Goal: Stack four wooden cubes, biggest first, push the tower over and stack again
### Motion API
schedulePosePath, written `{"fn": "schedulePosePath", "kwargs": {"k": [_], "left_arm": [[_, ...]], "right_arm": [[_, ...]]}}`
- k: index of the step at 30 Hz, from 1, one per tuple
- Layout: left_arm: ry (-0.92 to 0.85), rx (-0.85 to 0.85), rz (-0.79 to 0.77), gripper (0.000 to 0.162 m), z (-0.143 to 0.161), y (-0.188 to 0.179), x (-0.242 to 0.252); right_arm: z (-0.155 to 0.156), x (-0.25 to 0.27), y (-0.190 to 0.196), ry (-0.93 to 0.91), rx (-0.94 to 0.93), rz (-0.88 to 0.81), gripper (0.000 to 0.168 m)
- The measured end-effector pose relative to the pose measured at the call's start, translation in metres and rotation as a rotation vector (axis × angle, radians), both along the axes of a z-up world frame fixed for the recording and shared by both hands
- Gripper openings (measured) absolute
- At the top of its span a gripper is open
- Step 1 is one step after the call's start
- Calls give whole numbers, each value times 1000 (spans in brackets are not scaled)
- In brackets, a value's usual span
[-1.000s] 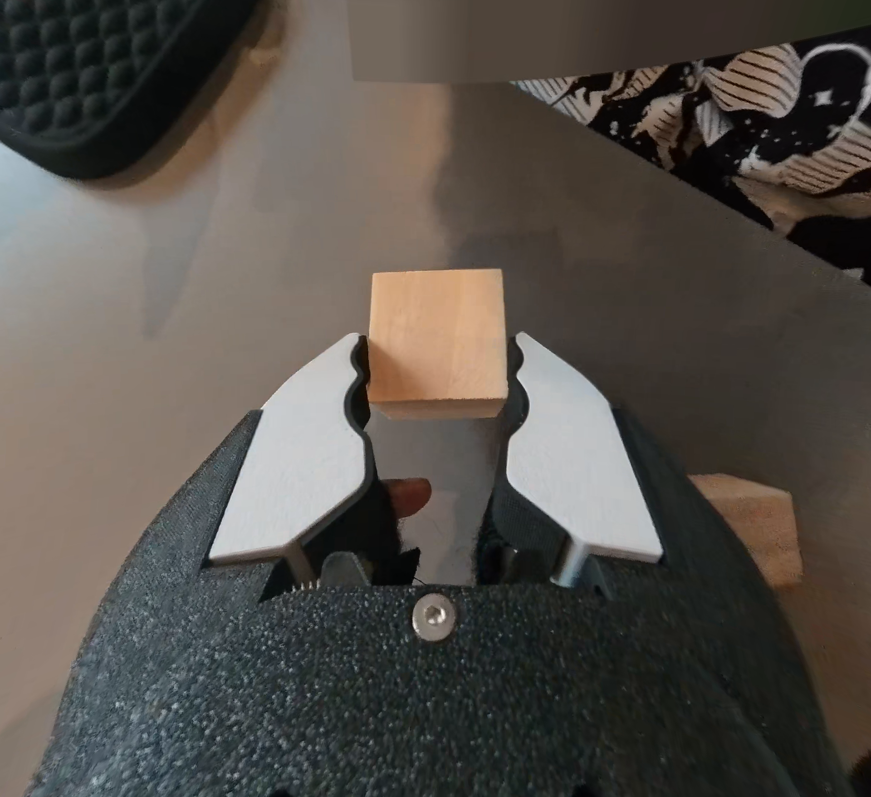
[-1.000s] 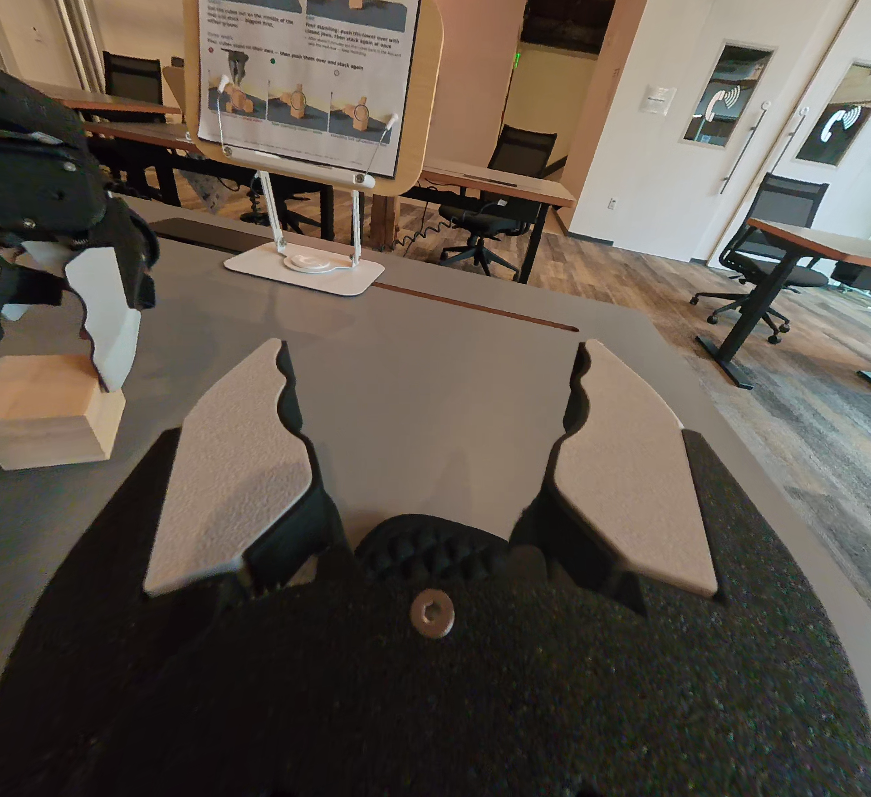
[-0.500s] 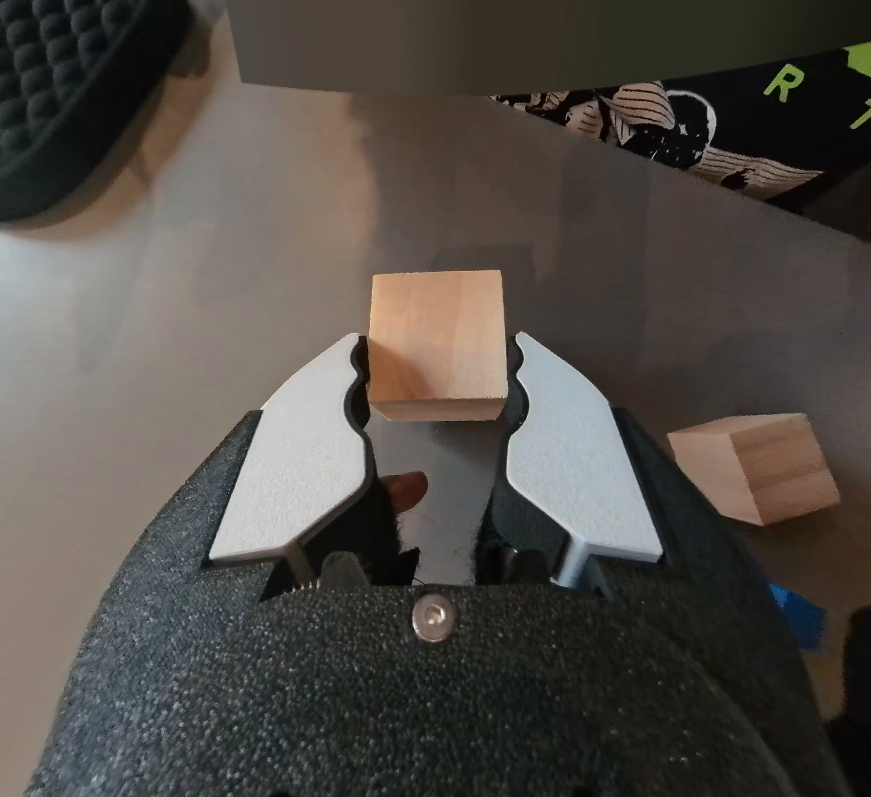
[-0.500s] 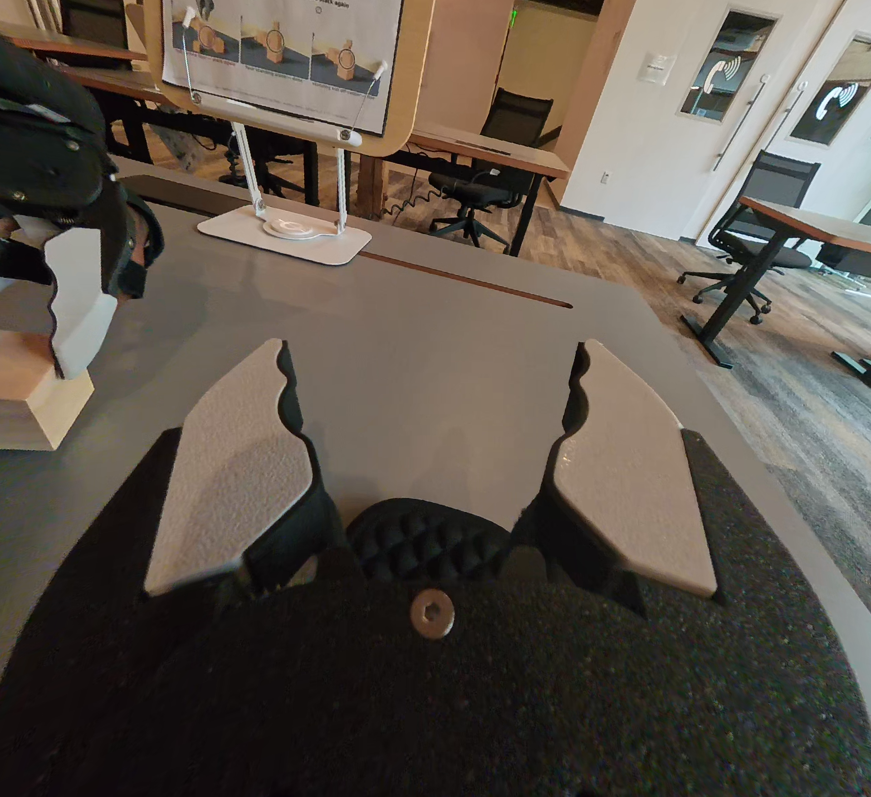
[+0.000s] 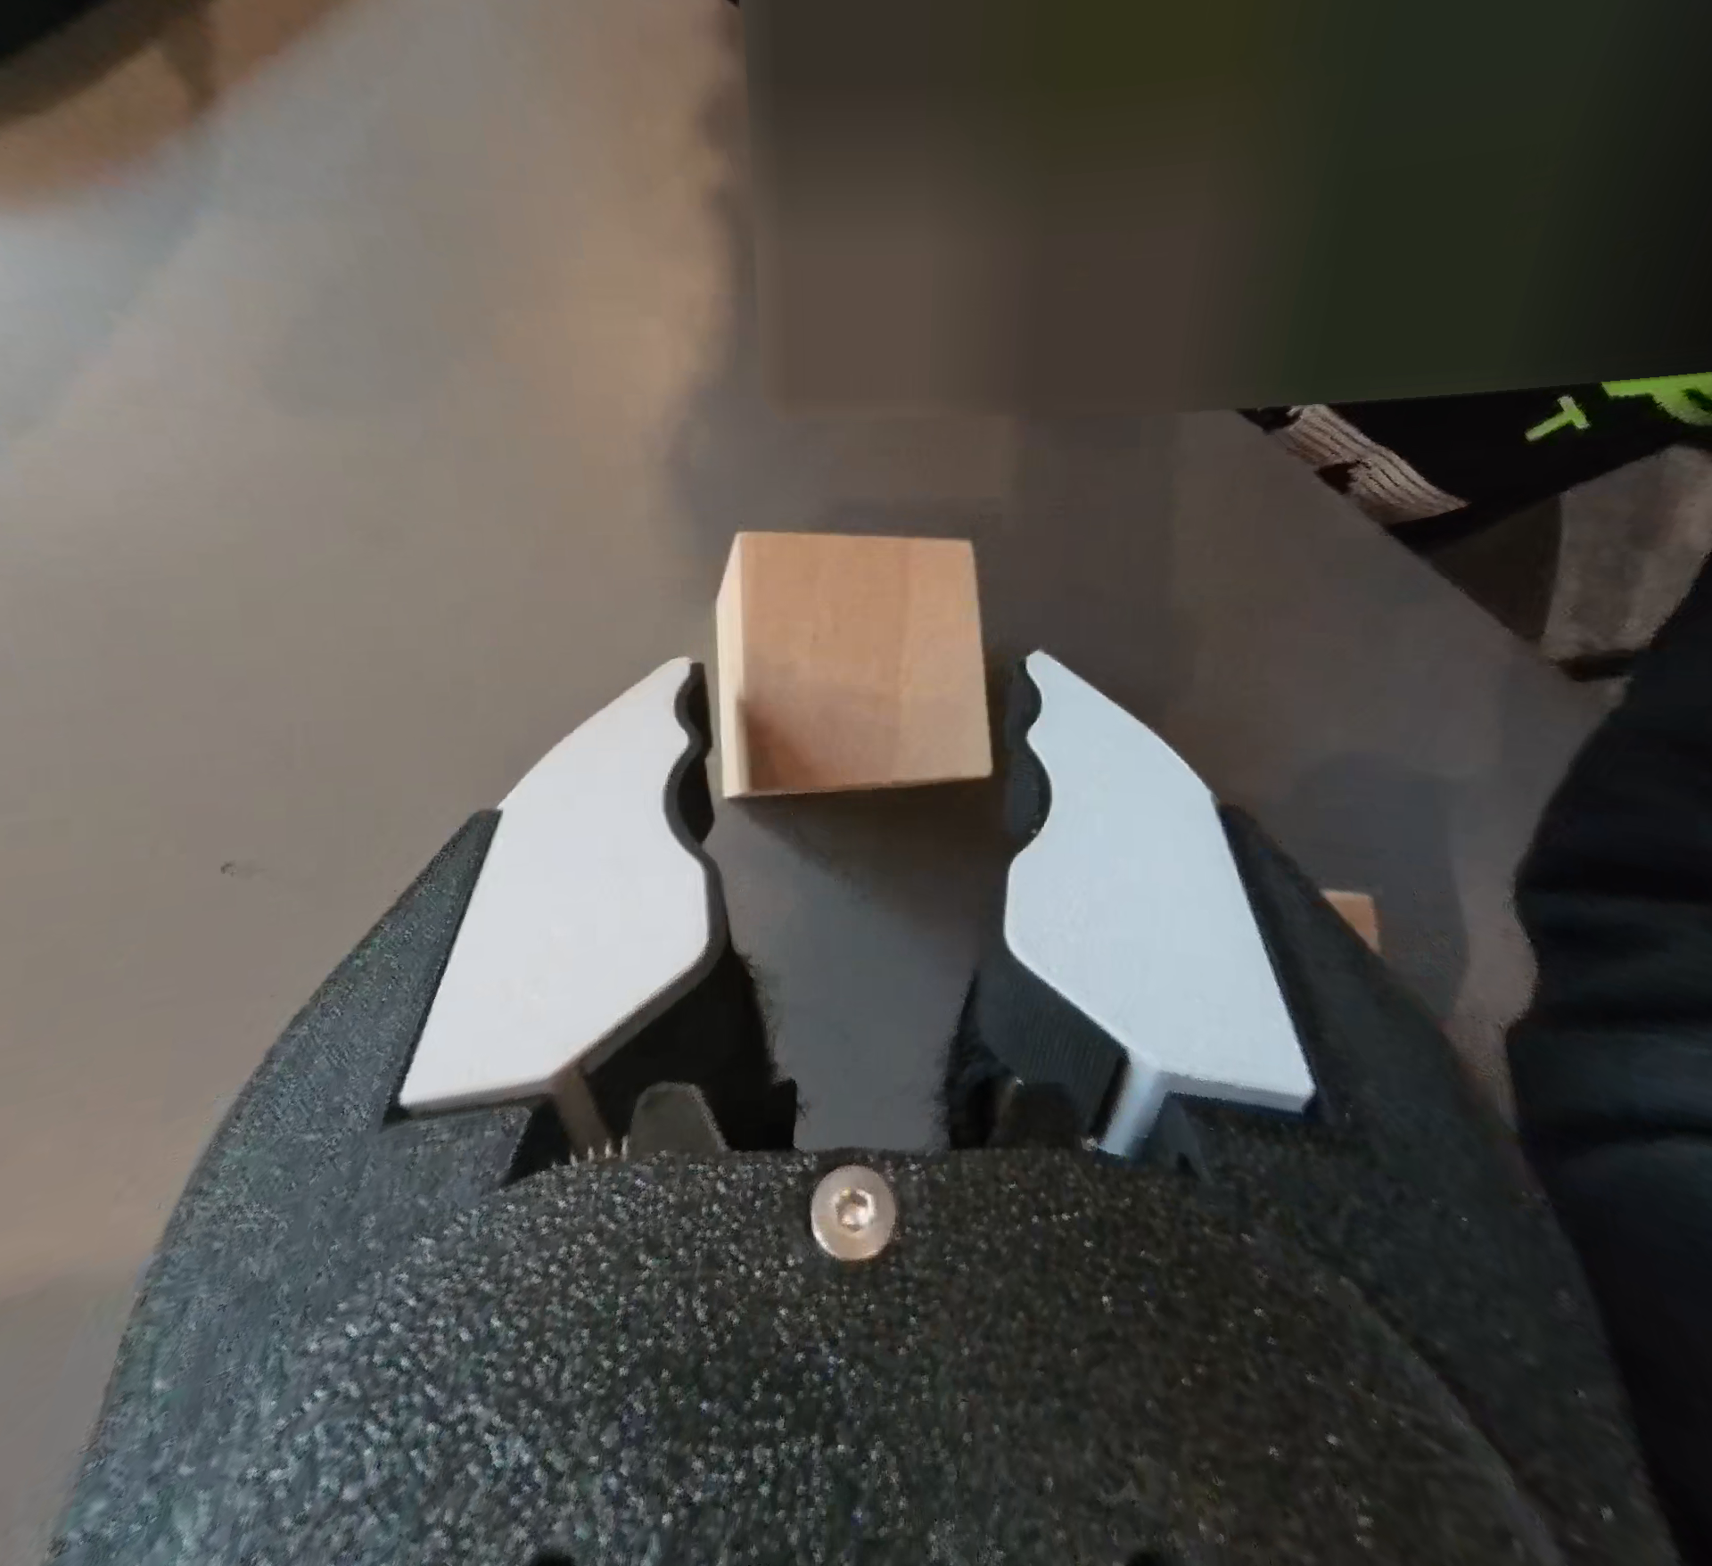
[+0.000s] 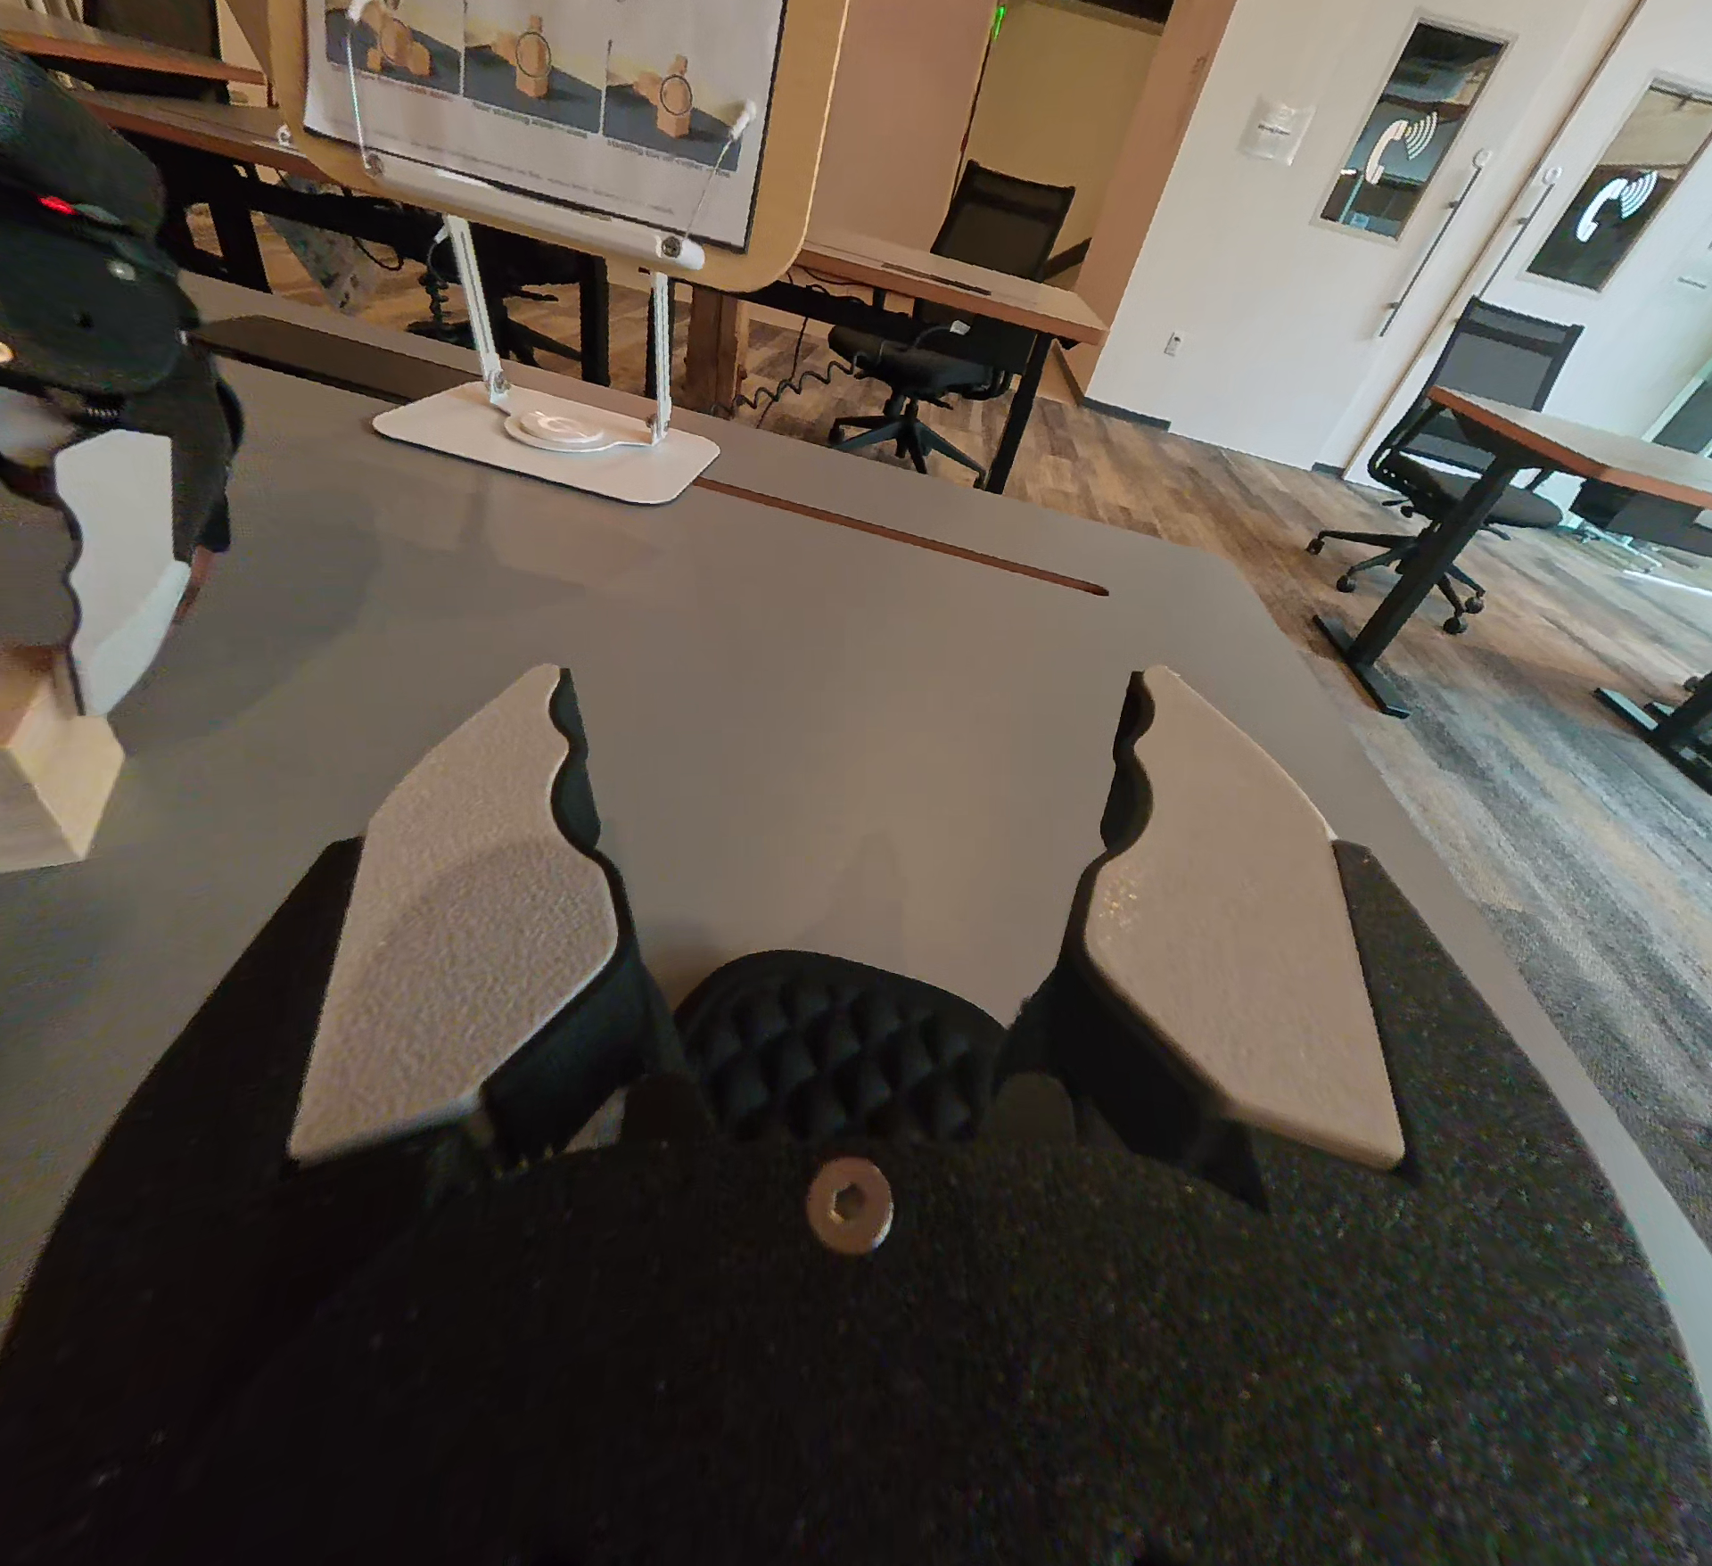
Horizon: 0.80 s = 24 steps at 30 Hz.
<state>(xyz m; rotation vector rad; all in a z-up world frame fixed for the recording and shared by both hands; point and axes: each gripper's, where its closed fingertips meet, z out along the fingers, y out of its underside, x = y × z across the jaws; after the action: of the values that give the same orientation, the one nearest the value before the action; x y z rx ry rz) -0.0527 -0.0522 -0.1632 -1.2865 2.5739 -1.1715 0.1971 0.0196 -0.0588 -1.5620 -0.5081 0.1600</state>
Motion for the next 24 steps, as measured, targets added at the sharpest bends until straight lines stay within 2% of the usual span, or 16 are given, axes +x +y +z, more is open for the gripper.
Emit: {"fn": "schedulePosePath", "kwargs": {"k": [3, 6, 8, 11, 16, 20, 24], "left_arm": [[-19, 87, 74, 70, -3, 2, -5], [-37, 153, 333, 126, 7, 15, 3], [2, 236, 571, 146, 11, 27, 5], [51, 430, 891, 146, 12, 38, -5], [64, 369, 1257, 142, 12, 8, -2], [95, 347, 1377, 133, 5, 4, -4], [166, 360, 1381, 132, -10, 3, 0]], "right_arm": [[8, 1, -6, 15, 21, 5, 107], [18, 2, -13, 36, 48, 13, 106], [23, 2, -17, 39, 61, 19, 106], [29, 1, -23, 35, 77, 21, 106], [40, 0, -32, 55, 106, 42, 105], [47, 0, -38, 73, 126, 57, 104], [57, 5, -47, 80, 164, 49, 103]]}}
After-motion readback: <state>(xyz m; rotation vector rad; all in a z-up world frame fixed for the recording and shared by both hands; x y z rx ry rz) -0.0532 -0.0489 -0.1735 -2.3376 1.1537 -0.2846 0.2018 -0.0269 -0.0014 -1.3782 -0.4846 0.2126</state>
